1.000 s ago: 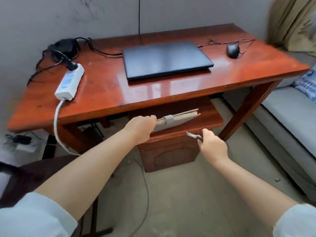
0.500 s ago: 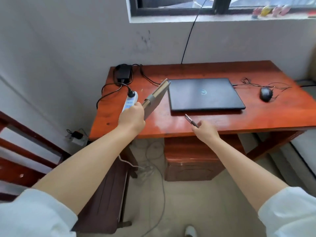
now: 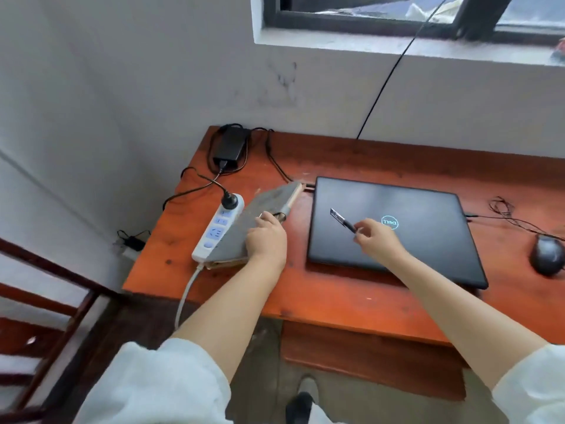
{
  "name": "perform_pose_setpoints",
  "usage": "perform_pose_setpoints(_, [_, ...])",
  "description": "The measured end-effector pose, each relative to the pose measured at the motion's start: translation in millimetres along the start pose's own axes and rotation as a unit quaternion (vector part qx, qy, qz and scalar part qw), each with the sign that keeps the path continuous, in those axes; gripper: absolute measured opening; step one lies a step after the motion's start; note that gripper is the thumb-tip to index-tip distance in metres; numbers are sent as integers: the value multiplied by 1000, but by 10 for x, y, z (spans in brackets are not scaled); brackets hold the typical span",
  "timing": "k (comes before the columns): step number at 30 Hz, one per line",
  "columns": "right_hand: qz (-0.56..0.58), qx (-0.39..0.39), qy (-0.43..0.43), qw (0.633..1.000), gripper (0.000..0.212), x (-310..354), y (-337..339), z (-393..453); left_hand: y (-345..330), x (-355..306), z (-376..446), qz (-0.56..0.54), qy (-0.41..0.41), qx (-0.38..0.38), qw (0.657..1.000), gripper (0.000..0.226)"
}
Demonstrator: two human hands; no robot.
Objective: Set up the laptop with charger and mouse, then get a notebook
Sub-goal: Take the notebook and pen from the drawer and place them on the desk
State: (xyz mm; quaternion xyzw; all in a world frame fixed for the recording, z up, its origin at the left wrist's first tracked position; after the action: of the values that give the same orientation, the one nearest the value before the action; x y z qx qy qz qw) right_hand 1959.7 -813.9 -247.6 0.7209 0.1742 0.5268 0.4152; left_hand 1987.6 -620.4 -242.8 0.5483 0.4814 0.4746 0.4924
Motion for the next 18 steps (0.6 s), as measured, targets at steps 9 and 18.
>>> perform_pose_setpoints(9, [76, 49, -81, 993, 24, -356, -131, 350, -550, -509, 179, 69, 16, 160, 985, 64])
perform_pose_setpoints(18, [-18, 40, -43, 998, 23, -55, -721, 37, -636, 164, 686, 12, -62, 83, 995, 34])
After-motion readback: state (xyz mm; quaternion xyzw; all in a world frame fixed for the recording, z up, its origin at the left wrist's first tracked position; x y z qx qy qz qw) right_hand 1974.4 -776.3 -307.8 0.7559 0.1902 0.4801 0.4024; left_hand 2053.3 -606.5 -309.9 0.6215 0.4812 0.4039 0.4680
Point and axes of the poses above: each hand's wrist, its own z-axis towards the middle knuckle, its own y-axis out of the back of the hand, x = y × z, the point moved 1 cm from there along z, towards the middle knuckle, and after that the axes turned 11 degrees about -x, right-handed, at the moved point
